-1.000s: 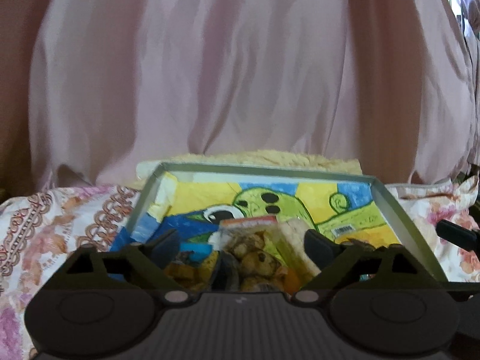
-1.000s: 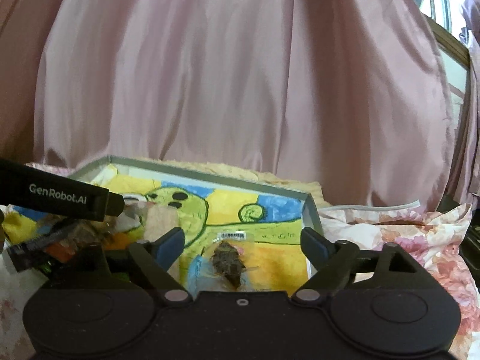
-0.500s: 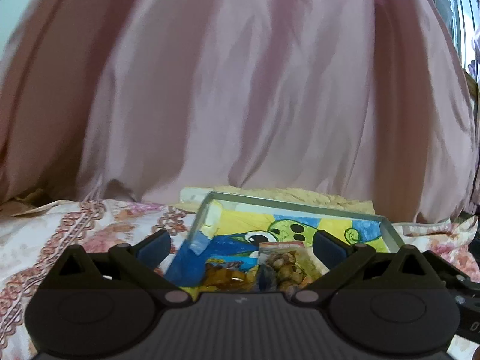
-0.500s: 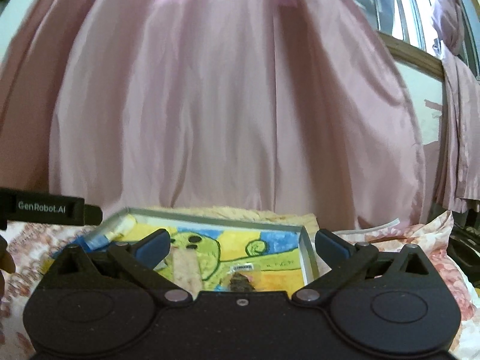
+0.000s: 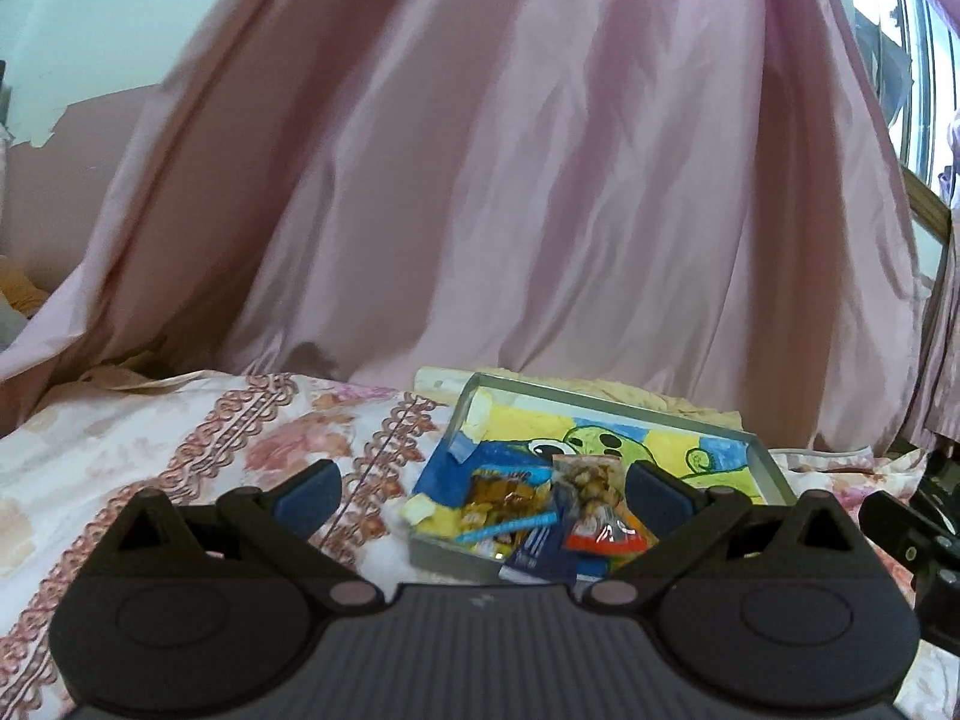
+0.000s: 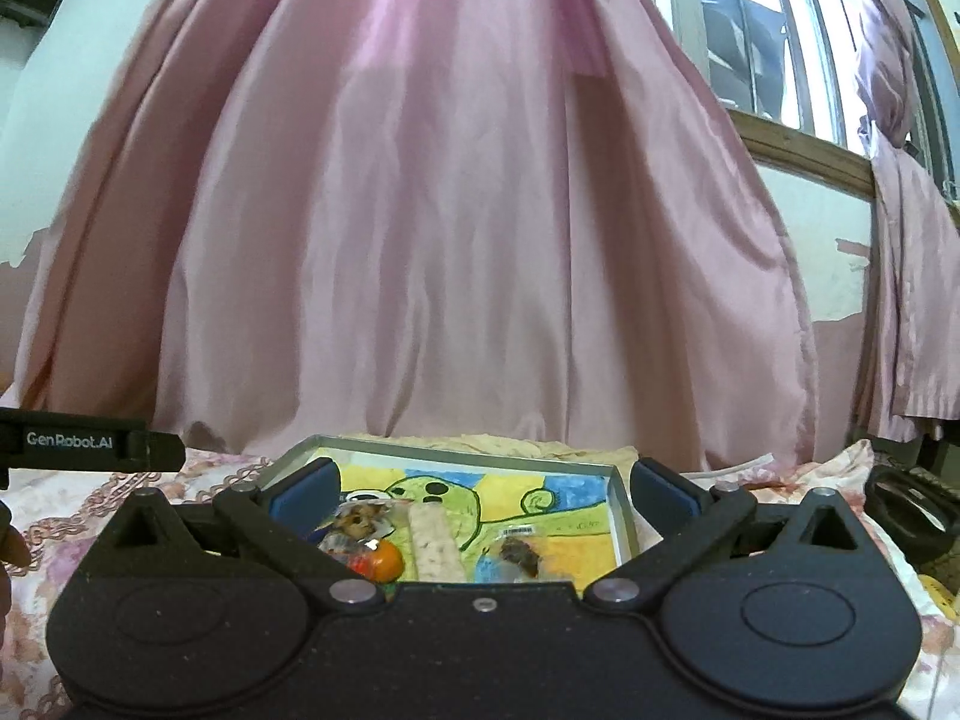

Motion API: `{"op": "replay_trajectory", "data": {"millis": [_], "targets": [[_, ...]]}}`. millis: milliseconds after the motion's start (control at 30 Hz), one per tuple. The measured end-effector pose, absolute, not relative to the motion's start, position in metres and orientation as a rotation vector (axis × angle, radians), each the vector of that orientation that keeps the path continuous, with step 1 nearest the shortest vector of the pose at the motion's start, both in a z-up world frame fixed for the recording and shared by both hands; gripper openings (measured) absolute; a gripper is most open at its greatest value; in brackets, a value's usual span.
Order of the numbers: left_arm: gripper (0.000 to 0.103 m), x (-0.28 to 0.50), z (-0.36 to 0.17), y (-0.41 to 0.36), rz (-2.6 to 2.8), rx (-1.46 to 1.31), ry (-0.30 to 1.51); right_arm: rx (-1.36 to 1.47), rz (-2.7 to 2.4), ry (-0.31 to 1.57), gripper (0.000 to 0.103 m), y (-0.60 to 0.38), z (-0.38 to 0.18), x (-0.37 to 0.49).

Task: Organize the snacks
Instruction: 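Open both tools over the tray and pull them back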

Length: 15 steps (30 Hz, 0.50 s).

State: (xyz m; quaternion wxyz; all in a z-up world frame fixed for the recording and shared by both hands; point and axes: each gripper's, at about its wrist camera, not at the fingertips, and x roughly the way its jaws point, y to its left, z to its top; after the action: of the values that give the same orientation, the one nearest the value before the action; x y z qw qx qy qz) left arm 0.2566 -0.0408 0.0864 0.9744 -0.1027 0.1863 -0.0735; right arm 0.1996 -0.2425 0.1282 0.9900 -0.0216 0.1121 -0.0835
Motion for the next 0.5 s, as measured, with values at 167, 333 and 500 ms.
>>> {"op": "replay_trajectory", "data": {"millis": [167, 333, 500], "targets": [[0.103, 0.227, 0.085, -0.028, -0.139, -0.191, 0.369, -0.028, -0.169, 0.214, 0.102, -0.229, 0.135, 0.171], [0.103, 0.199, 0.08, -0.018, -0.126, -0.179, 0.382, -0.007, -0.168, 0.198, 0.102, -0.215, 0.137, 0.142], [0.103, 0.177, 0.079, -0.006, -0.115, -0.185, 0.38, 0.006, -0.17, 0.196, 0.102, -0.204, 0.137, 0.118]]}}
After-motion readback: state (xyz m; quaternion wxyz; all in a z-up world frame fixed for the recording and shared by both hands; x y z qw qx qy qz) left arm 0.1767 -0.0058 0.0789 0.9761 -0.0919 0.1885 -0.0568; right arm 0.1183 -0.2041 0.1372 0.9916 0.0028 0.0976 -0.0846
